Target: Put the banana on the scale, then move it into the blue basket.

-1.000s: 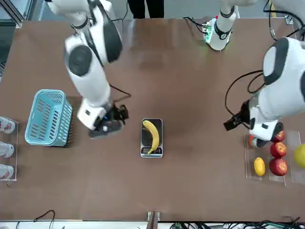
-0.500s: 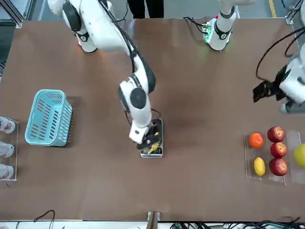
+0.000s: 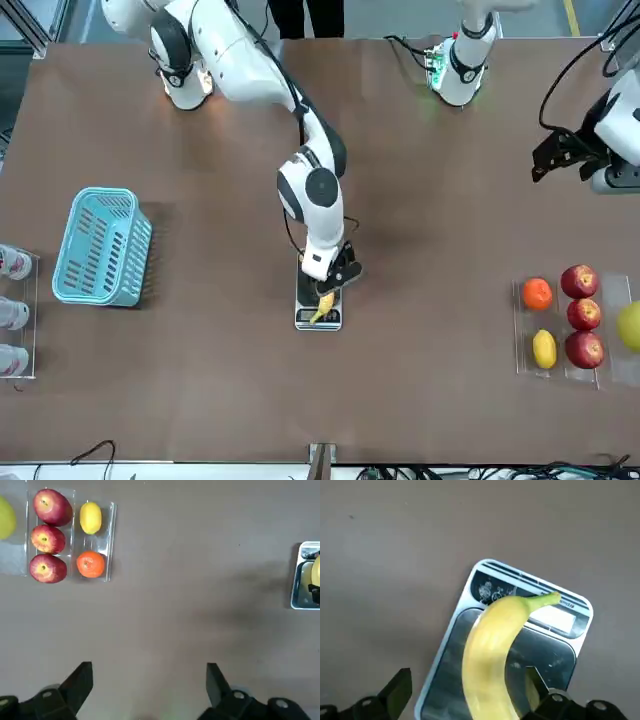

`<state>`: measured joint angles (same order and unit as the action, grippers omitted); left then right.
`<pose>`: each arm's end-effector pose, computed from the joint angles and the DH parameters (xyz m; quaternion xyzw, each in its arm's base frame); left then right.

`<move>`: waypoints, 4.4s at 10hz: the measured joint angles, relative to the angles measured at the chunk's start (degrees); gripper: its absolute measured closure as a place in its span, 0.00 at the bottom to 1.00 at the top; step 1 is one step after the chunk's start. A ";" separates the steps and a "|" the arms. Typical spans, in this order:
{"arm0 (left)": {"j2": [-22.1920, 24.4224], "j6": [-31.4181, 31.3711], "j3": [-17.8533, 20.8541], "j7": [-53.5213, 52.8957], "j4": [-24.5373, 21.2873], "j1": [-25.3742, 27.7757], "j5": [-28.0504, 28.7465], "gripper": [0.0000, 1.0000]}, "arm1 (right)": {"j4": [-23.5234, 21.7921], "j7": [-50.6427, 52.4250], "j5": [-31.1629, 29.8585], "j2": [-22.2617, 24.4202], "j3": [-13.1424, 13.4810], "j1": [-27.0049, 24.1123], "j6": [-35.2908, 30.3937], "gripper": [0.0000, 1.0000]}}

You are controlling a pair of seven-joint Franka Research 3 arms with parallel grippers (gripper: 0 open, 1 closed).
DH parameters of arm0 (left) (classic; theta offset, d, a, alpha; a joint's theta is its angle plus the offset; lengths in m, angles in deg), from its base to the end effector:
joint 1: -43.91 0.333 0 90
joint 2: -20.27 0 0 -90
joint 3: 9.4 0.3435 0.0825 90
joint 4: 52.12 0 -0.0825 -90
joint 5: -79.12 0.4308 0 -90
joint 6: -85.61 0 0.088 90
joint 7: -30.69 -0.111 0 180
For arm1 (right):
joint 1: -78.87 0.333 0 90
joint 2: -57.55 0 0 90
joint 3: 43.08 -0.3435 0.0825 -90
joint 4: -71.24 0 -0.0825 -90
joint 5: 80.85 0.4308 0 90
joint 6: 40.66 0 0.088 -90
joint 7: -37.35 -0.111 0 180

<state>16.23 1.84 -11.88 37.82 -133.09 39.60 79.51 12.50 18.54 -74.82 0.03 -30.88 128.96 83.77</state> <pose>0.6100 -0.0707 0.6767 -0.9999 -0.0033 0.0105 0.0032 0.6329 0.5837 0.2437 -0.9770 -0.1937 -0.0897 0.0031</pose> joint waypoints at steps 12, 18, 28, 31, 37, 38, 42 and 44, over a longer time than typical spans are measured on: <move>0.19 -0.59 0.40 -0.37 0.15 0.10 -0.01 0.00 | -3.64 -1.39 -0.61 9.02 -0.15 -8.71 -4.25 0.66; 0.19 -0.59 0.22 -0.68 0.17 -0.02 -0.04 0.00 | -32.95 33.40 -0.67 43.23 -0.42 -34.96 -13.42 0.66; 0.19 -0.59 0.35 -0.68 0.17 0.07 -1.92 0.00 | -53.73 42.58 0.43 44.45 -2.16 -55.26 -6.03 0.66; 0.19 -0.59 0.46 -0.68 0.17 0.12 -1.93 0.00 | -53.33 42.60 0.70 44.49 -2.18 -55.26 -6.02 0.23; 0.19 -0.59 0.62 -0.68 0.18 0.23 -1.93 0.00 | -42.71 32.61 0.71 49.86 -2.86 -46.13 -13.41 0.00; 0.19 -0.59 0.62 -0.68 0.18 0.23 -1.93 0.00 | -39.51 31.90 0.41 50.85 -2.85 -45.76 -17.66 0.00; 0.20 -0.59 0.61 -0.68 0.22 0.22 -1.93 0.00 | -33.34 29.85 -0.94 56.70 -2.62 -45.92 -29.29 0.00; 0.20 -0.59 0.61 -0.68 0.22 0.22 -1.93 0.00 | -30.66 29.15 -1.55 58.91 -2.29 -46.52 -35.34 0.00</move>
<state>16.43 1.24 -11.27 37.14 -132.87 39.82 77.58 -18.17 47.70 -76.36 58.95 -33.17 82.44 48.43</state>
